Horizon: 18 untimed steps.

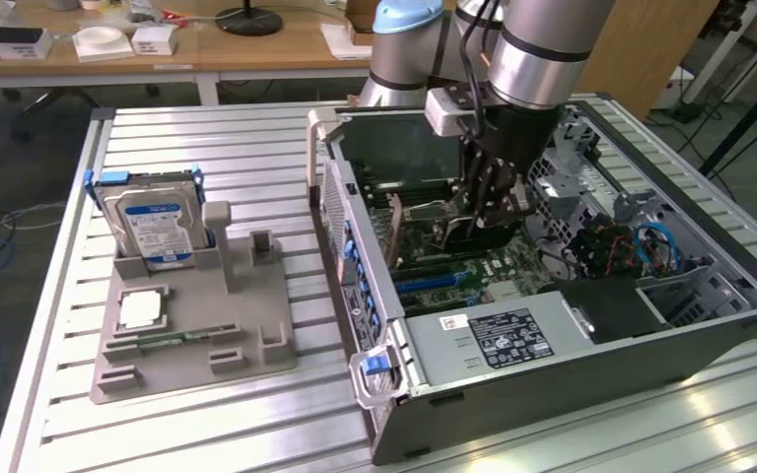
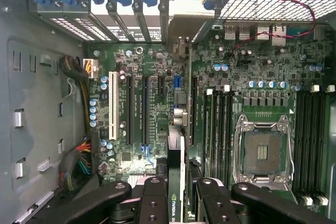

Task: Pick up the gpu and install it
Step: 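Insert the gpu into the slot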

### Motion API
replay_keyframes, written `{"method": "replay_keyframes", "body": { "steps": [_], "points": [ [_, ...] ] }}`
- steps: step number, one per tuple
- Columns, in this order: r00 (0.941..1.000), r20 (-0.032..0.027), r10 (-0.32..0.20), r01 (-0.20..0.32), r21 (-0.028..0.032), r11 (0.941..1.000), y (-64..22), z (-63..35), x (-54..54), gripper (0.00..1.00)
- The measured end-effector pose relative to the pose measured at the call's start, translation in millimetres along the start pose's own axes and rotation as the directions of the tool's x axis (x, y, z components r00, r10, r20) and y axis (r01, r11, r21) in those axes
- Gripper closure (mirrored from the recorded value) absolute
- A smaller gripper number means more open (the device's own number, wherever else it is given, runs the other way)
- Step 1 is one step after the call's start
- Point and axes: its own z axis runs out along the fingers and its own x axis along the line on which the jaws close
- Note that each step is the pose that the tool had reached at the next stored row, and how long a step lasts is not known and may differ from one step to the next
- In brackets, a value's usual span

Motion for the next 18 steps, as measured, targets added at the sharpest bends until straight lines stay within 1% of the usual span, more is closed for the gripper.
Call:
{"method": "replay_keyframes", "body": {
  "steps": [5, 9, 14, 18],
  "points": [
    [1.0, -0.0001, 0.0, 0.0, 0.0001, 1.0, 1.1, 4.1, 0.0, 0.74],
    [1.0, -0.0007, 0.0, 0.0, 0.0004, 1.0, 4.6, 9.7, 0.1, 0.74],
    [1.0, -0.0038, 0.0, 0.0, 0.0004, 1.0, 7.8, 17.4, 0.1, 0.74],
    [1.0, -0.0069, 0.0, 0.0, 0.0004, 1.0, 9.8, 20.8, 0.2, 0.74]
  ]
}}
